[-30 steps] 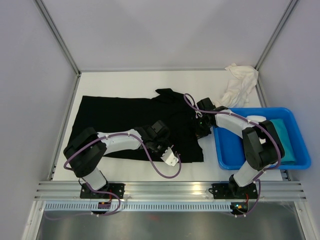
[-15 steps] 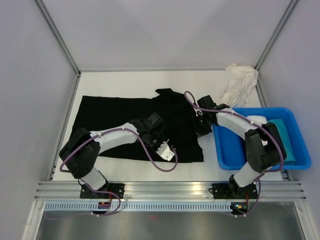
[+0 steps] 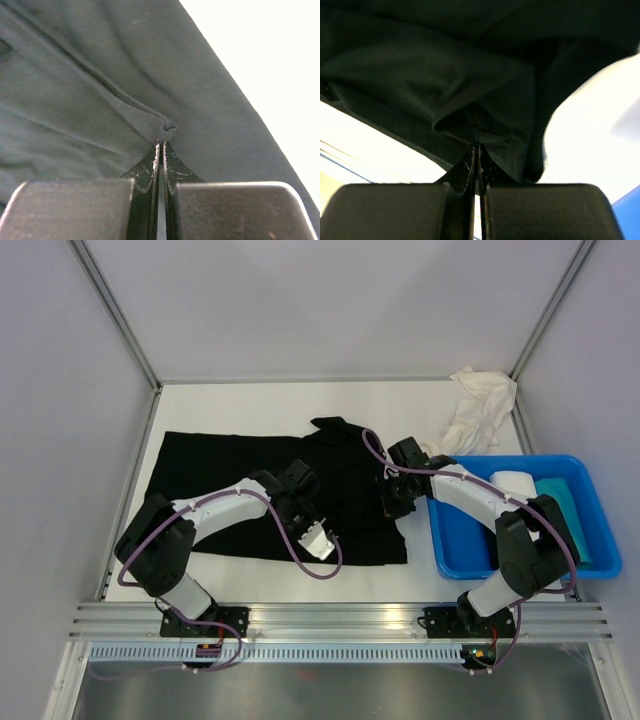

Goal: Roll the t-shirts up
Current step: Fold the tshirt

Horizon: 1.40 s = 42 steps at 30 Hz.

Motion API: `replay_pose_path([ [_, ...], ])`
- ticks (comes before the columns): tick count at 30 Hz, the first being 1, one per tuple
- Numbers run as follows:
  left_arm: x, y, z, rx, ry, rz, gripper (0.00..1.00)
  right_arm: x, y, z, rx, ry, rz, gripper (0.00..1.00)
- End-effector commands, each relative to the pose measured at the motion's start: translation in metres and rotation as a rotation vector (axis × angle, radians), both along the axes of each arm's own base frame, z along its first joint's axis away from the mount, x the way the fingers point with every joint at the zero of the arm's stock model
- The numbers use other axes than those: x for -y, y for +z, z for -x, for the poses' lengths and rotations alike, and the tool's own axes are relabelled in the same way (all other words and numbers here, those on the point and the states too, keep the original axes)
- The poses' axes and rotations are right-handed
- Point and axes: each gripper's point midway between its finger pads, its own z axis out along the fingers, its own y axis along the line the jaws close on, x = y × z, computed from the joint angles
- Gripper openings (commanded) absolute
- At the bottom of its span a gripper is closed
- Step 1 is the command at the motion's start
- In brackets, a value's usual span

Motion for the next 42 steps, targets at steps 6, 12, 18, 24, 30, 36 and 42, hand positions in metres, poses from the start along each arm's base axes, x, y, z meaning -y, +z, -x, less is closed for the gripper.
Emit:
replay_pose_path([
  [6, -0.011, -0.005, 0.026, -0.075, -0.093, -0.008, 0.02, -0.003, -0.019, 0.015, -0.038, -0.026, -0.026, 0.00],
  [12, -0.010, -0.005, 0.022, -0.062, -0.104, -0.010, 0.02, -0.001, -0.022, 0.020, -0.043, -0.025, -0.020, 0.09],
  [18, -0.004, -0.004, 0.020, -0.057, -0.112, 0.015, 0.02, 0.012, 0.002, 0.008, 0.054, -0.064, 0.030, 0.30],
  [24, -0.006, -0.007, 0.018, -0.044, -0.119, 0.001, 0.27, -0.003, 0.031, -0.001, 0.127, -0.073, -0.072, 0.38],
  [30, -0.004, 0.024, -0.015, 0.035, -0.001, 0.029, 0.43, -0.018, 0.023, -0.013, 0.137, -0.081, -0.137, 0.40],
  [36, -0.008, 0.018, -0.059, 0.132, 0.068, 0.018, 0.45, -0.029, 0.019, -0.027, 0.146, -0.086, -0.174, 0.41],
  [42, -0.002, 0.005, -0.071, 0.177, 0.053, 0.033, 0.46, -0.026, 0.011, -0.029, 0.114, -0.091, -0.161, 0.41],
])
